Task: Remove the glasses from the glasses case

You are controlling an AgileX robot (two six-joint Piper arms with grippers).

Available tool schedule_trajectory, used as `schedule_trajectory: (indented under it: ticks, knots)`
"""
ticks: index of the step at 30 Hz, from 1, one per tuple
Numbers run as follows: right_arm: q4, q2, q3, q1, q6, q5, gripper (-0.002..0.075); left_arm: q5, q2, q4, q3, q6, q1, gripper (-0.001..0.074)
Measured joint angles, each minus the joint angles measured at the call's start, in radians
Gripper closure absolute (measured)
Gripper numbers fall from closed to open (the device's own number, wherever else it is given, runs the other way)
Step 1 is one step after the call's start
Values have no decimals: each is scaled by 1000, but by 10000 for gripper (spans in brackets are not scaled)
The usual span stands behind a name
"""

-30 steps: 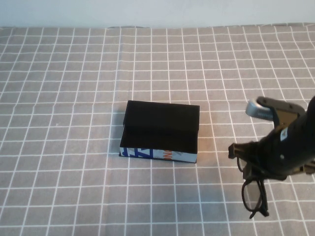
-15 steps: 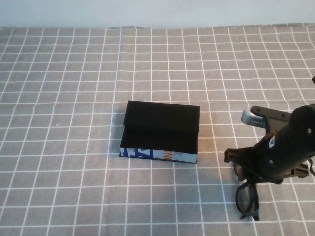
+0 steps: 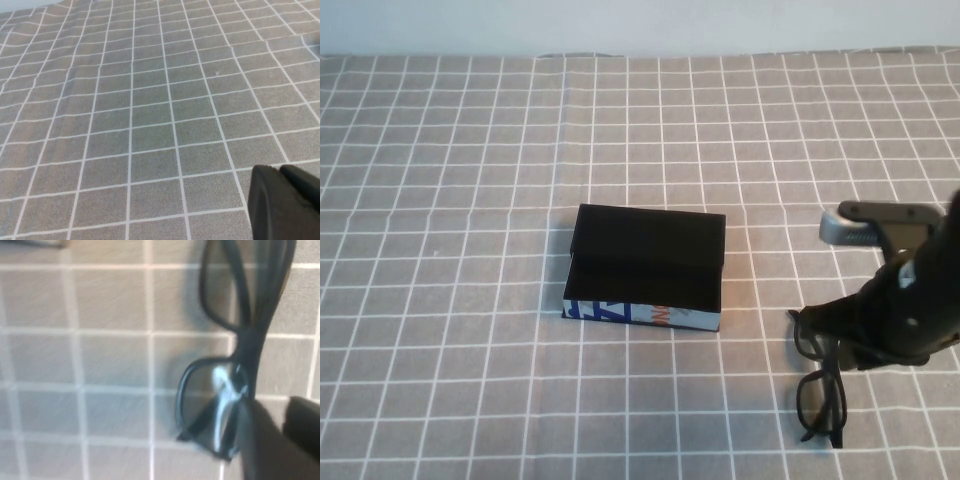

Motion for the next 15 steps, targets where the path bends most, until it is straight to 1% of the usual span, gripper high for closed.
schedule_trajectory:
  ticks: [1, 4, 8, 11, 15]
  knots:
    - [0, -39, 6, 13, -5, 7, 670, 0, 0, 0, 0, 0, 0, 739]
    - [0, -164, 42, 55, -10, 13, 720, 0, 0, 0, 0, 0, 0, 739]
    - [0, -342, 105, 99, -15, 38, 737, 0, 0, 0, 0, 0, 0, 739]
    - [-8, -450, 123, 104, -28, 78, 741, 0, 0, 0, 0, 0, 0, 739]
    - [-68, -556, 165, 104, -71, 63, 741, 0, 0, 0, 0, 0, 0, 739]
